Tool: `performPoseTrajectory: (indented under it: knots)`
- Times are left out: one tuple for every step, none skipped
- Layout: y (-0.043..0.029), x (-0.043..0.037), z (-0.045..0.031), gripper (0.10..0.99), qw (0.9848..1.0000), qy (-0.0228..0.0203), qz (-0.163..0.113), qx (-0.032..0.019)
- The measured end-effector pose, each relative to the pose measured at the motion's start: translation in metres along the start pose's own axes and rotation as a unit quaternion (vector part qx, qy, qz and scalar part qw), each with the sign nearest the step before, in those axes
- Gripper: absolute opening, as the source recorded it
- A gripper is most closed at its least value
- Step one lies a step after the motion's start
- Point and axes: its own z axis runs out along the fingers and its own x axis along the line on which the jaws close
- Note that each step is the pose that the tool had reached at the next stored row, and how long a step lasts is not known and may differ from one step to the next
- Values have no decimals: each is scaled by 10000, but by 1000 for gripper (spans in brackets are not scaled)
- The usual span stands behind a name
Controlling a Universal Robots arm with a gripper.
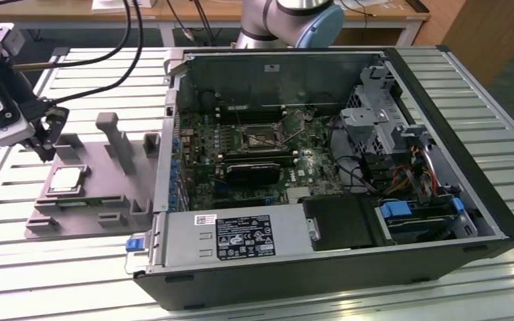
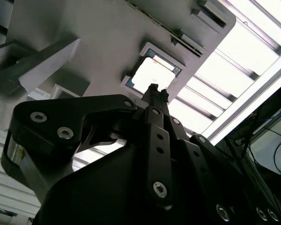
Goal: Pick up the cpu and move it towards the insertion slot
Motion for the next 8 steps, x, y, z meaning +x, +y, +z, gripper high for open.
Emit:
performPoseTrajectory:
  knots:
    - [-1, 3, 18, 102, 10000, 0, 0, 0]
    - [-1, 5, 36, 102, 10000, 0, 0, 0]
    - [-2, 8, 53, 102, 10000, 1, 0, 0]
    - [-3, 11, 71, 102, 10000, 1, 0, 0]
    - [-4, 14, 90, 102, 10000, 0, 0, 0]
    - [-4, 16, 109, 102, 10000, 0, 0, 0]
    - [-5, 19, 126, 102, 10000, 0, 0, 0]
    - [-6, 21, 145, 102, 10000, 0, 0, 0]
